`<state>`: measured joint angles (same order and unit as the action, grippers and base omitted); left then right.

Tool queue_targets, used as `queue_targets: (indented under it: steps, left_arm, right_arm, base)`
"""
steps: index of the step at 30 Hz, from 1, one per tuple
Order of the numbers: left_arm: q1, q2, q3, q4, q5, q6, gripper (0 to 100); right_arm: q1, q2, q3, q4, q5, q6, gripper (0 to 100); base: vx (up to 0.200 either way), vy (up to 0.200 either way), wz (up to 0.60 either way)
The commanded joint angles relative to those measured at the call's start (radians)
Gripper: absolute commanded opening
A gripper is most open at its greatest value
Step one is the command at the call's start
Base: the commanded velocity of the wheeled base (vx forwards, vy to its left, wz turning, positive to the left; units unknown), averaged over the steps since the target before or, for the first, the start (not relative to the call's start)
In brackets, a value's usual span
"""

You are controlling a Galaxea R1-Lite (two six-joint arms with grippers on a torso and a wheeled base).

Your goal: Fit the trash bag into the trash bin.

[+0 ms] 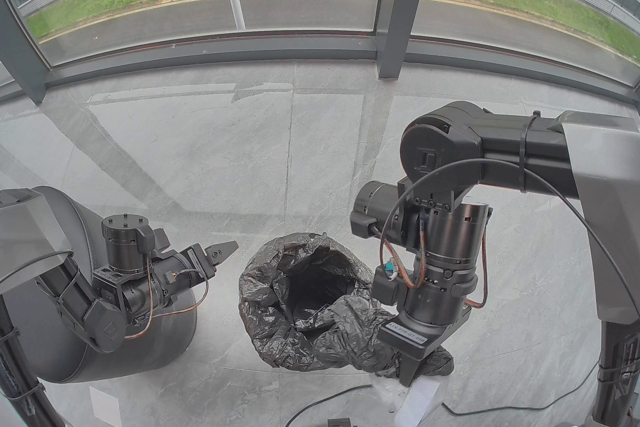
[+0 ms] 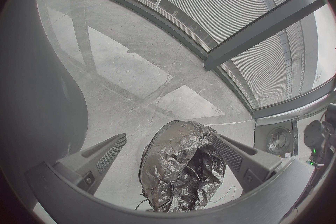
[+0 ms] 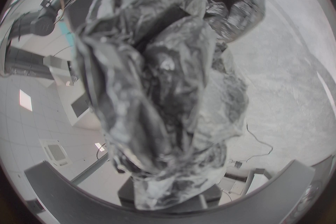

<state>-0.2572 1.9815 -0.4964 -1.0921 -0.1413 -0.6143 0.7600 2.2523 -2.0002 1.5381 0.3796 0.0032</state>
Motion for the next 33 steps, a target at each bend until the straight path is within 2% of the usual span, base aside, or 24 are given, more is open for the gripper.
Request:
queue_targets:
  steps: [1,3,7,13,18,19,23,28,33]
  left_arm:
    - [-0.002,-0.007,0.002,0.000,0.000,-0.001,100]
    - [-0.002,-0.018,0.004,0.000,0.000,-0.001,100]
    - [-0.002,-0.021,0.007,0.000,0.000,-0.001,100]
    - [-0.002,-0.013,0.006,0.000,0.000,-0.001,100]
    - [-0.002,-0.015,0.007,0.000,0.000,0.001,100]
    - [-0.002,-0.012,0.009,0.000,-0.001,0.001,100]
    - [-0.010,-0.003,0.007,0.000,0.000,-0.001,100]
    - [-0.011,0.000,0.007,0.000,0.000,-0.001,100]
    - [-0.014,0.003,0.007,0.000,0.000,-0.001,100]
  right_arm:
    - [0.021,0.101,0.000,-0.075,0.001,0.001,0]
    - [0.024,0.124,0.000,-0.164,-0.002,0.015,0]
    - [0.042,0.184,0.000,-0.222,-0.002,0.070,0]
    - [0.035,0.213,0.000,-0.355,-0.007,0.106,0]
    - [0.033,0.231,0.000,-0.466,-0.071,0.127,0]
    - [0.027,0.236,0.000,-0.512,-0.105,0.149,0]
    - [-0.001,0.253,0.000,-0.615,-0.159,0.176,0]
    - [-0.011,0.251,0.000,-0.659,-0.179,0.230,0]
    - [-0.019,0.233,0.000,-0.671,-0.183,0.225,0]
  base:
    - [0.000,0.000,0.00]
    - [0.000,0.000,0.00]
    - [0.000,0.000,0.00]
    - [0.000,0.000,0.00]
    - [0.000,0.000,0.00]
    - [0.000,0.000,0.00]
    - [0.000,0.000,0.00]
    - [0.000,0.000,0.00]
    - [0.000,0.000,0.00]
